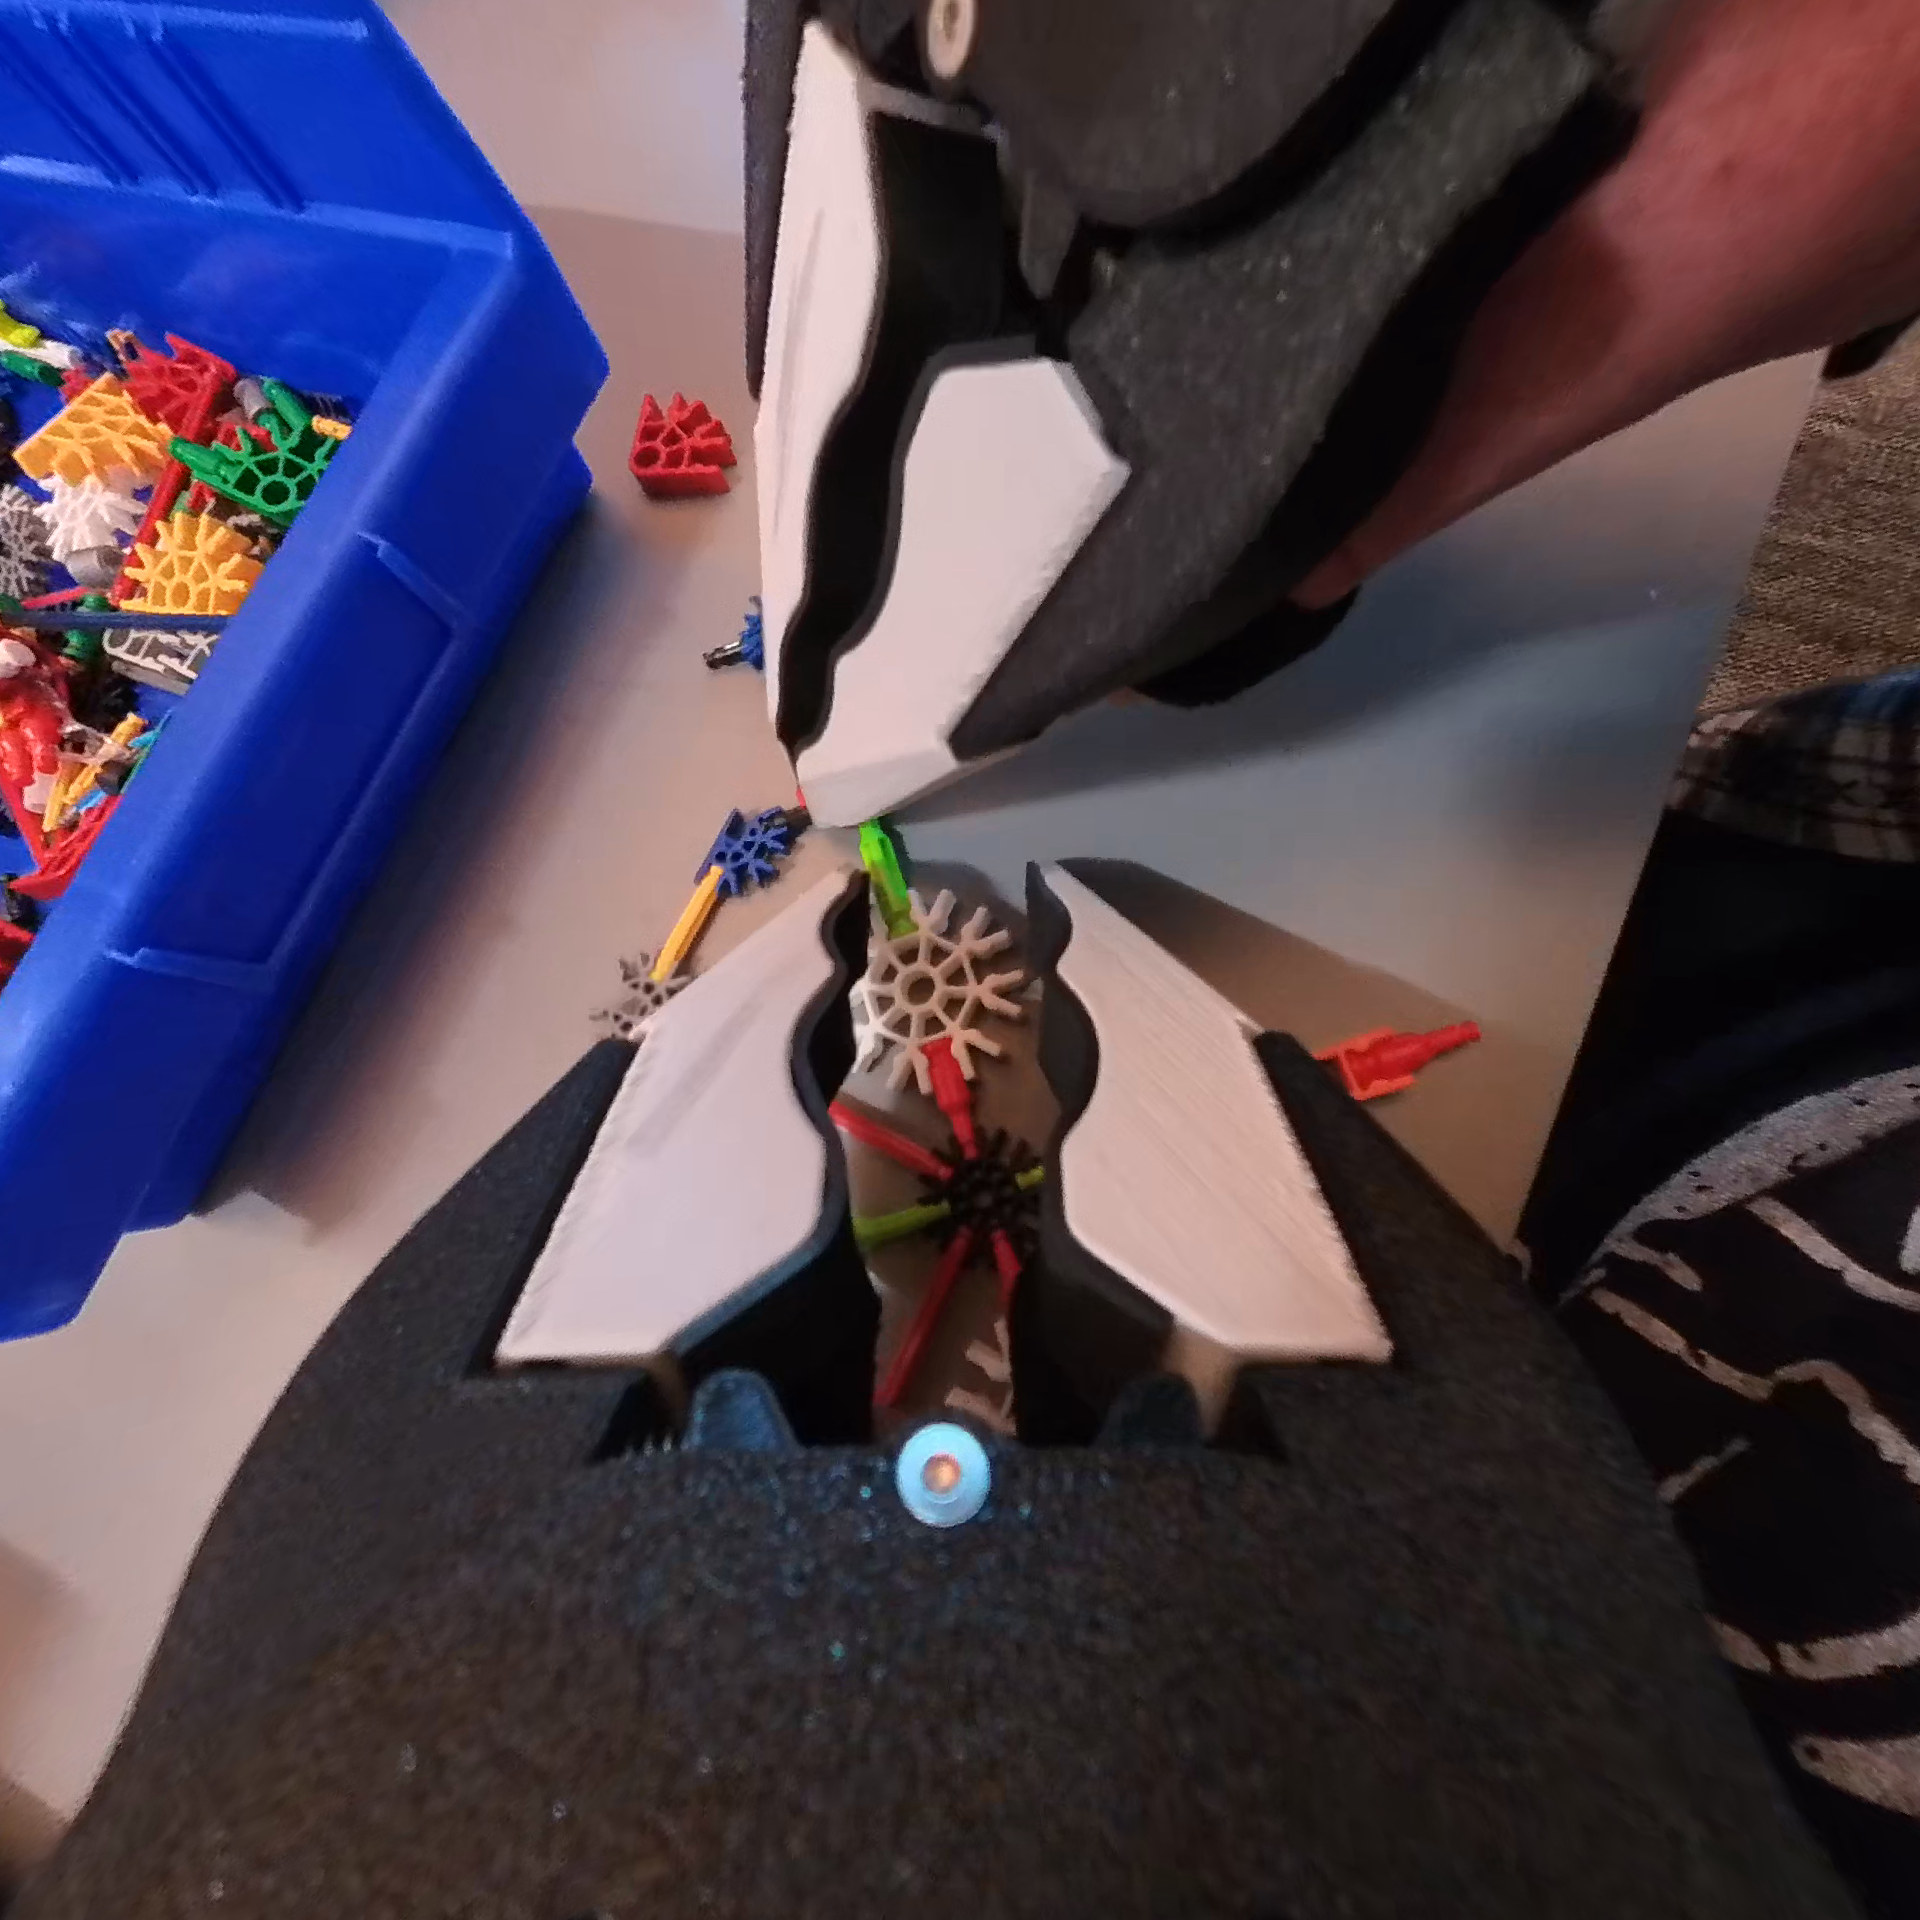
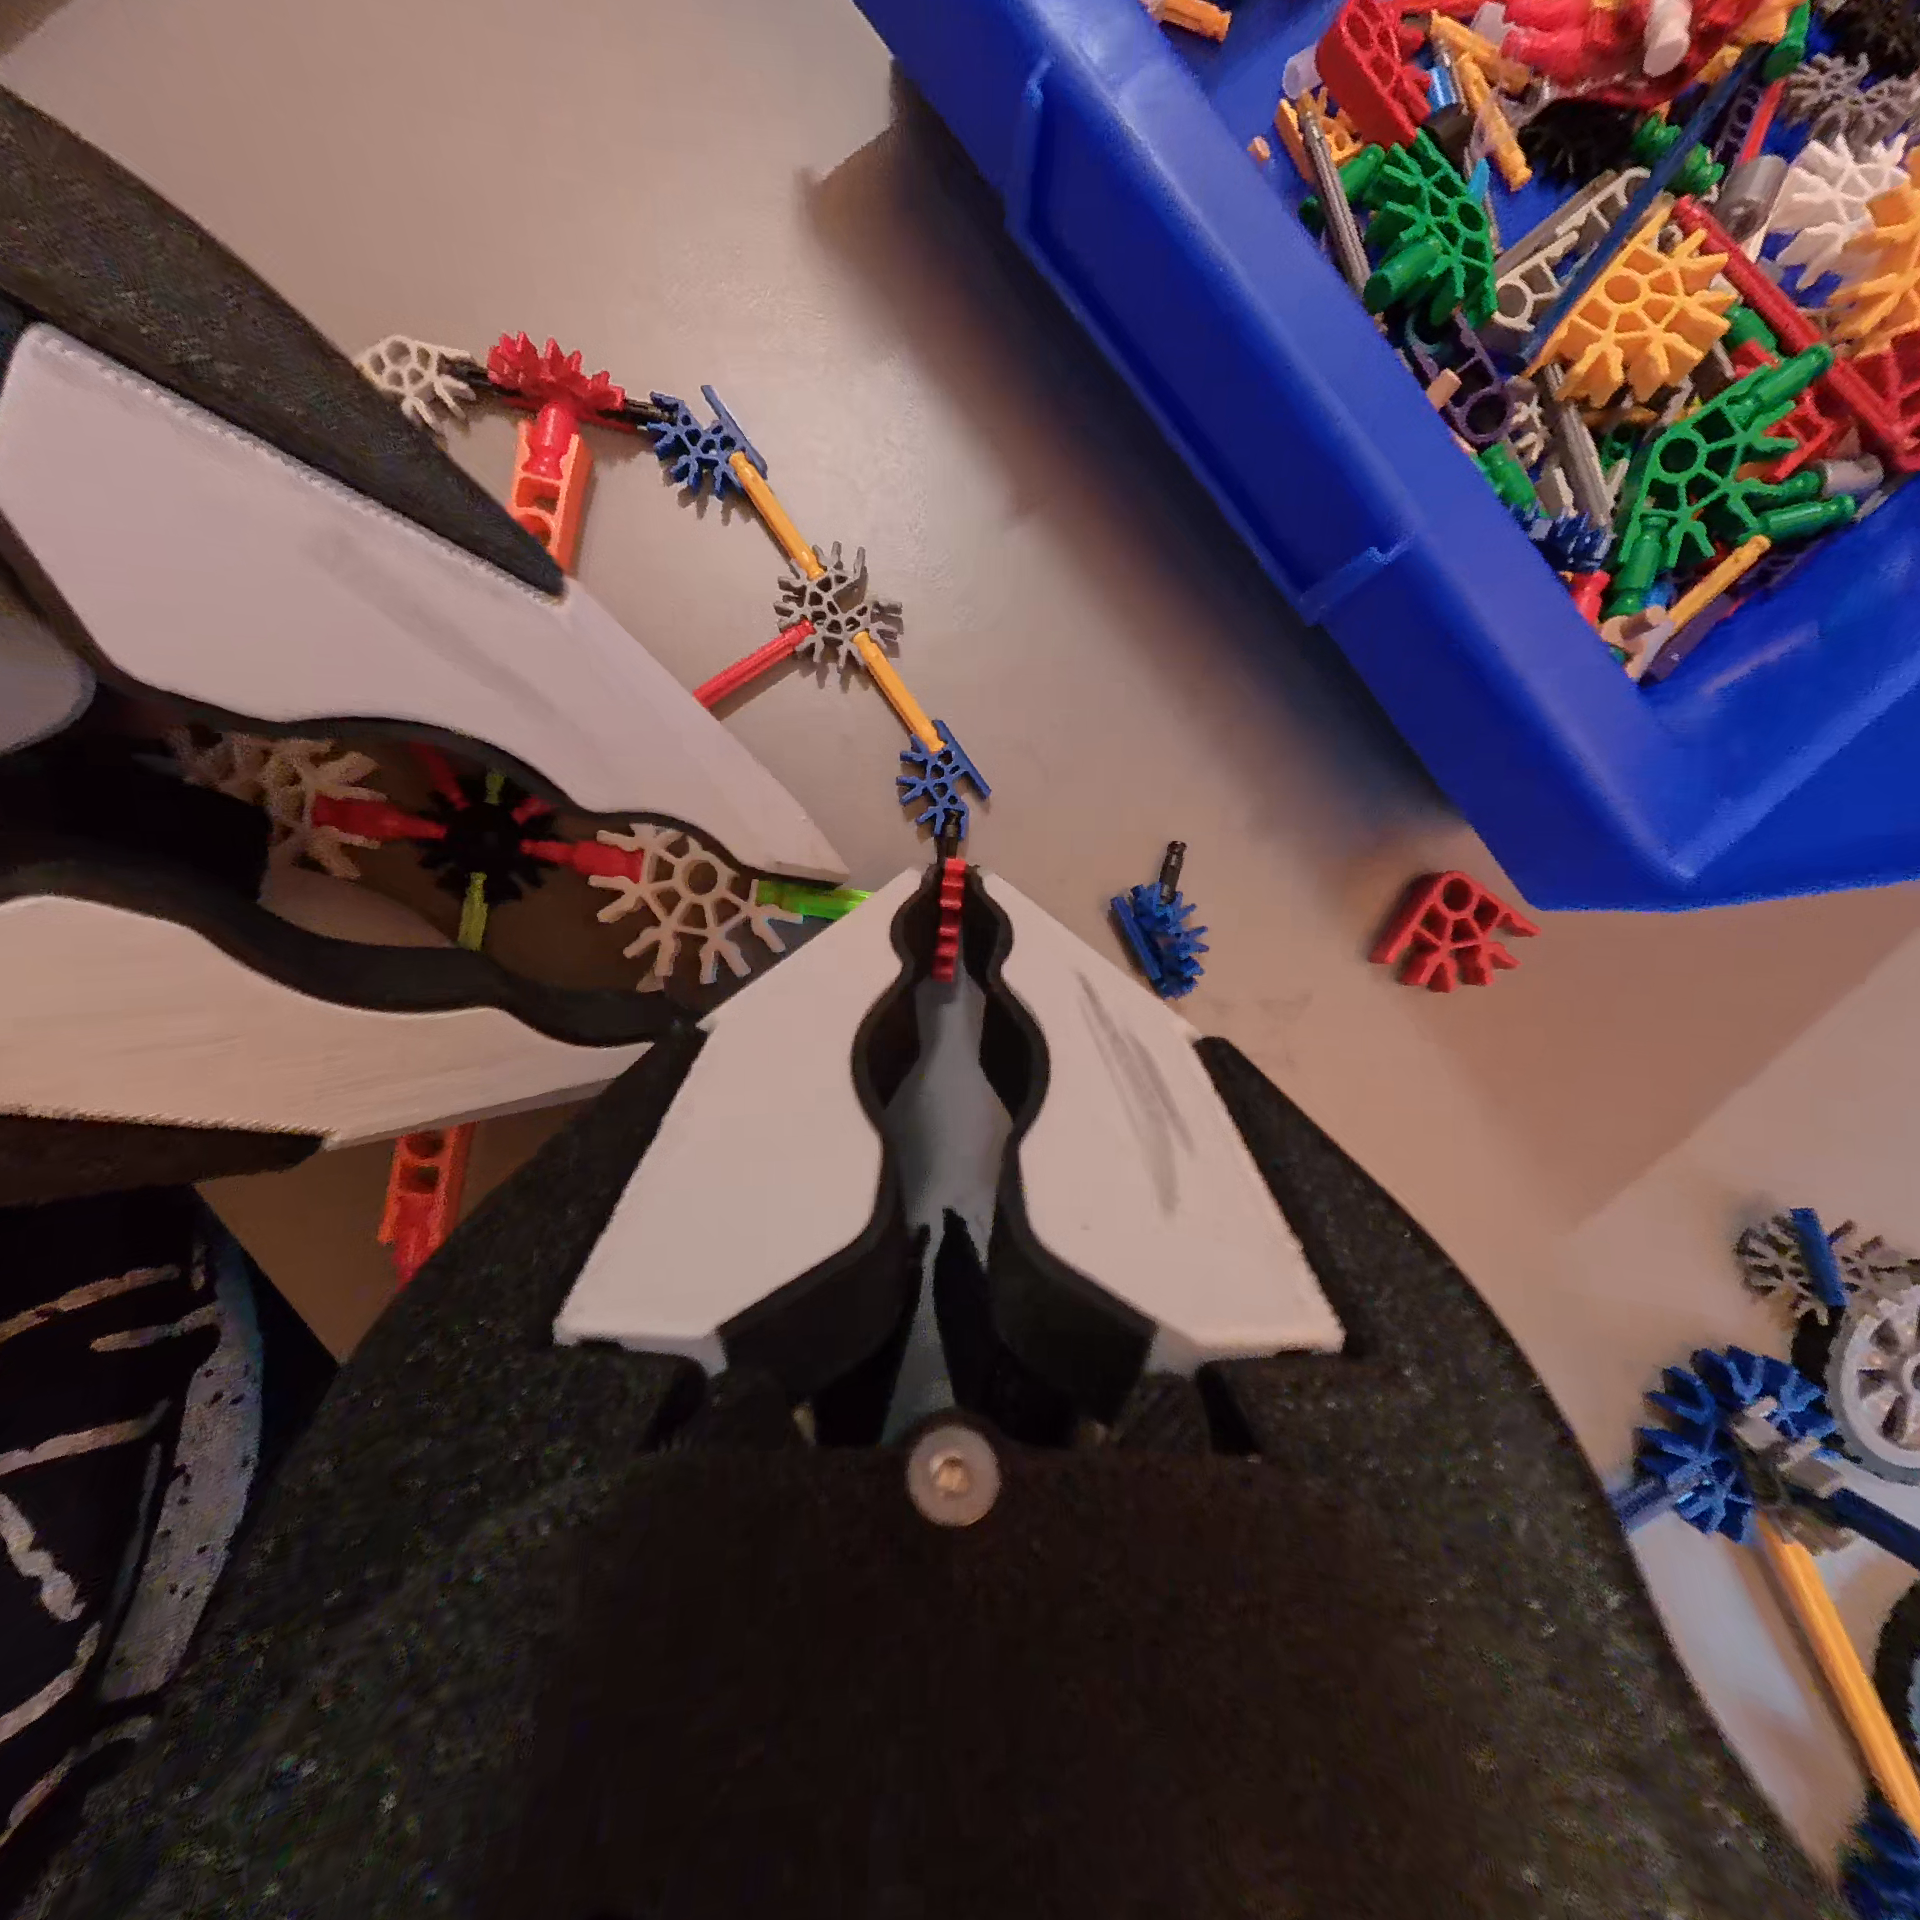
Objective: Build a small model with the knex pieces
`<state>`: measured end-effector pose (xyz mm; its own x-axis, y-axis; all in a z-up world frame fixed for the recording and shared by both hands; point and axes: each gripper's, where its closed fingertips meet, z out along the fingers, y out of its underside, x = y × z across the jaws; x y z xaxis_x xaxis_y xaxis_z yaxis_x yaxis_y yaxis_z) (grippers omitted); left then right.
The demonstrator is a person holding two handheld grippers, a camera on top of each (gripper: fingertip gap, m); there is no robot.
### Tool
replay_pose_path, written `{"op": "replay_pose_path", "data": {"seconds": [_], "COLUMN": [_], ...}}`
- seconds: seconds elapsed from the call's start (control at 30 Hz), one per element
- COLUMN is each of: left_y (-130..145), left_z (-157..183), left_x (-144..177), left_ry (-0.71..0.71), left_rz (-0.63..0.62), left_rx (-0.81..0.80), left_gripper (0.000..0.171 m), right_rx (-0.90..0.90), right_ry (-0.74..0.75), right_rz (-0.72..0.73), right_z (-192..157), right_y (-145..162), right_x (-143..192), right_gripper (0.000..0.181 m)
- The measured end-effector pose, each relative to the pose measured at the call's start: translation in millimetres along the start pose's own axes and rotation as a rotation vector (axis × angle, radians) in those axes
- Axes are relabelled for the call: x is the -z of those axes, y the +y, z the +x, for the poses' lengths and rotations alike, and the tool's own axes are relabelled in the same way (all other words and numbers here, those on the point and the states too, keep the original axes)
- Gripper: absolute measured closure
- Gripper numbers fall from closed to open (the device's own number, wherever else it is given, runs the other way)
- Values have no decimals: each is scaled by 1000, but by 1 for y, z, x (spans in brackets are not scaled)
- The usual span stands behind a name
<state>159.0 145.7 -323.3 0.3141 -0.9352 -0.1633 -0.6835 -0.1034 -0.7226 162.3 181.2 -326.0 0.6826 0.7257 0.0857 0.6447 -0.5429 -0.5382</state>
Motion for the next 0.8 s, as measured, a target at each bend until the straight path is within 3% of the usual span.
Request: {"op": "replay_pose_path", "data": {"seconds": [0.17,0.33,0.8], "left_y": [0,0,0], "left_z": [-1,0,1], "left_x": [0,1,1], "left_ry": [13,22,37], "left_rz": [3,10,13], "left_rx": [22,23,27], "left_gripper": [141,142,138], "right_rx": [36,-80,-5], "right_ry": [-2,-68,38], "right_rz": [-16,24,-2], "right_z": [-1,-5,-1], "right_y": [-4,-5,-7], "right_x": [-2,-2,-4], "right_gripper": [179,172,181]}}
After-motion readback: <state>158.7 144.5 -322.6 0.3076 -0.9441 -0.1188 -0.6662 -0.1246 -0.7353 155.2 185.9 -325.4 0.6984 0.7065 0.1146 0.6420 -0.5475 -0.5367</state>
